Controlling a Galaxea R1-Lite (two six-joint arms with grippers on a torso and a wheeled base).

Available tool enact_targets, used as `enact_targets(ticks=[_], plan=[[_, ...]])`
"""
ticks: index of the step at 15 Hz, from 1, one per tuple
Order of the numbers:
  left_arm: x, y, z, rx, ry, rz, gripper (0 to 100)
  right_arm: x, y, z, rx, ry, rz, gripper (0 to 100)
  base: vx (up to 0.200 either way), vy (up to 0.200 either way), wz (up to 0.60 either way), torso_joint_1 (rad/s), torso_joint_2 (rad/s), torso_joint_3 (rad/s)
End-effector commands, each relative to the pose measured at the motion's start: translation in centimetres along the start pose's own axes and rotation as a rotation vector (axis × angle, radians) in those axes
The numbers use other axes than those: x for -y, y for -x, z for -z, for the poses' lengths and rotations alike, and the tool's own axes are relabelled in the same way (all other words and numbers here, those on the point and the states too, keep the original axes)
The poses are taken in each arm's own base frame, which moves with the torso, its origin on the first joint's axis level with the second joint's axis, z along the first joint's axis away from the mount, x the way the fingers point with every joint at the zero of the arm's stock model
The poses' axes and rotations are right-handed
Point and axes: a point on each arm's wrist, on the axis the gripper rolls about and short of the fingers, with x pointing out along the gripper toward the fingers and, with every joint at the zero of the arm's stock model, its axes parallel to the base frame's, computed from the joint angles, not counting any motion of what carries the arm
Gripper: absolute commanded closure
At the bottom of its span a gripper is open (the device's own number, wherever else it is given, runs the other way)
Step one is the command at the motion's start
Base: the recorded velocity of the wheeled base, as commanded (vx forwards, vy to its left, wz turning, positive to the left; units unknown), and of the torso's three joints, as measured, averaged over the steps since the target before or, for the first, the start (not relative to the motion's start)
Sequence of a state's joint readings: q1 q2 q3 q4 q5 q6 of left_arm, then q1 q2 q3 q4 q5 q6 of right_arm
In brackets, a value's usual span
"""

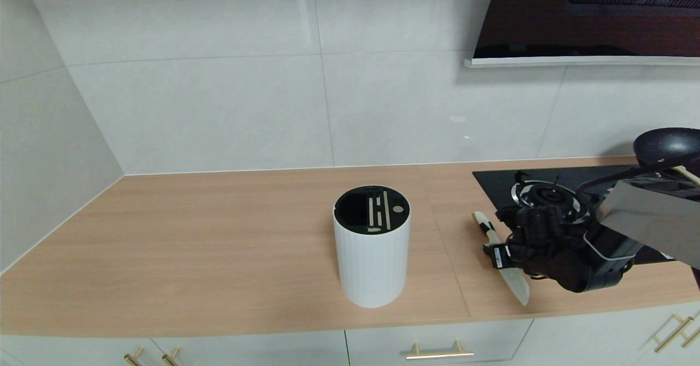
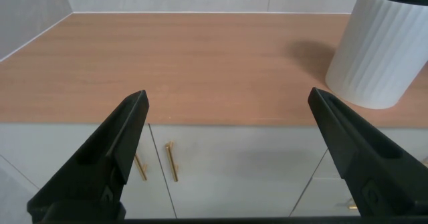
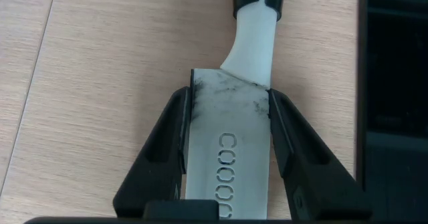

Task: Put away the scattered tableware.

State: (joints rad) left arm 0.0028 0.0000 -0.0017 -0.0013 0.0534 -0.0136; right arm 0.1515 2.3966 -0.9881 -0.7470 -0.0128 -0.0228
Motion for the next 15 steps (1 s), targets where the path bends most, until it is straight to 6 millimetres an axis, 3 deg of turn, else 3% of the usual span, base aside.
enact_targets(ticks=[1,10,12,15], plan=[[0.0,0.0,0.0,0.0,0.0,-0.001,0,0.0,0.4,-0.4,0.01,-0.003,0.001,100,0.0,0.0,0.0,0.0,0.0,0.0],[0.0,-0.4,-0.7,-0.049,-0.01,0.051,0,-0.4,9.8,-7.4,0.265,-0.017,-0.023,100,0.0,0.0,0.0,0.0,0.0,0.0],[0.4,-1.2,-7.7,-0.065,0.031,0.182,0,-1.5,12.4,-10.3,0.375,-0.003,-0.048,100,0.0,0.0,0.0,0.0,0.0,0.0],[1.5,-6.8,-15.3,-0.183,0.049,0.333,0,-3.7,15.9,-13.5,0.454,0.021,-0.098,100,0.0,0.0,0.0,0.0,0.0,0.0]])
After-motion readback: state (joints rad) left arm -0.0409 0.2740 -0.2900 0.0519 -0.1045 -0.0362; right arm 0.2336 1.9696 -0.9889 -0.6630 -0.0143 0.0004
